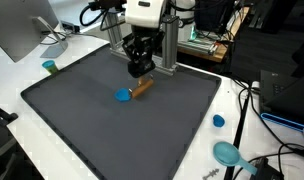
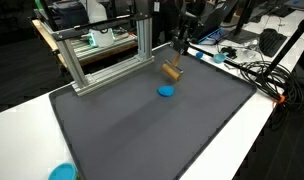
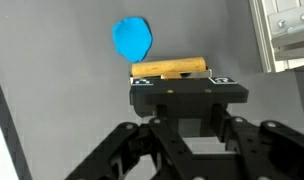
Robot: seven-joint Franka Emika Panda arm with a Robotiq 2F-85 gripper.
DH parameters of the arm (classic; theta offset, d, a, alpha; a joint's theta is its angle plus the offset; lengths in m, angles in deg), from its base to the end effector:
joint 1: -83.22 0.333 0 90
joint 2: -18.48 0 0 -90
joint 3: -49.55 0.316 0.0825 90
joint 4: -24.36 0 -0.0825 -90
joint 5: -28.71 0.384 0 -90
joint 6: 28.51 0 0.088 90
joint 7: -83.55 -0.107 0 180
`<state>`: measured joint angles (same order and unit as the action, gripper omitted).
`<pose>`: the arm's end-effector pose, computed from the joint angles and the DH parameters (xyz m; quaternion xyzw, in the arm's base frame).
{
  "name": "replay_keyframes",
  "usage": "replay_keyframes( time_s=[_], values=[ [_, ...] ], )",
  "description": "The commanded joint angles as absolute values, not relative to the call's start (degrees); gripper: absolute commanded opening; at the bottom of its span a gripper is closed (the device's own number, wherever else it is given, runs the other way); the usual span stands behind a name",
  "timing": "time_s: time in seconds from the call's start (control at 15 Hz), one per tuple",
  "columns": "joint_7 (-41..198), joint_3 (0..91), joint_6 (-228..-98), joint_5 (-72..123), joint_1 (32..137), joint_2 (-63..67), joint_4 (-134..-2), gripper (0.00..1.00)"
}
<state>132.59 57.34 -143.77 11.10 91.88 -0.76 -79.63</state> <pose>0.6032 0.1538 0.3479 0.7926 0.5958 -0.0946 0.0884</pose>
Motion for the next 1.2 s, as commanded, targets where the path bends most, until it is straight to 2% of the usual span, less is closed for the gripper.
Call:
replay_keyframes(
  time_s=[0.0, 0.27, 0.33, 0.4, 0.47, 0.53, 1.13],
  values=[
    [131.85, 57.02, -141.28, 8.59, 91.81, -2.88, -74.48, 0.21],
    [131.72, 56.04, -136.99, 6.99, 92.0, -7.08, -66.68, 0.21],
    [132.41, 56.97, -140.07, 8.8, 91.31, -4.18, -71.97, 0.21],
    [132.43, 56.9, -139.84, 8.78, 91.24, -4.78, -71.01, 0.46],
    [132.43, 56.91, -139.93, 8.8, 91.21, -4.99, -71.1, 0.46],
    [132.43, 56.97, -139.93, 8.81, 91.23, -5.06, -71.36, 0.21],
    [132.61, 54.32, -140.54, 6.11, 89.74, -9.44, -67.56, 0.21]
  ],
)
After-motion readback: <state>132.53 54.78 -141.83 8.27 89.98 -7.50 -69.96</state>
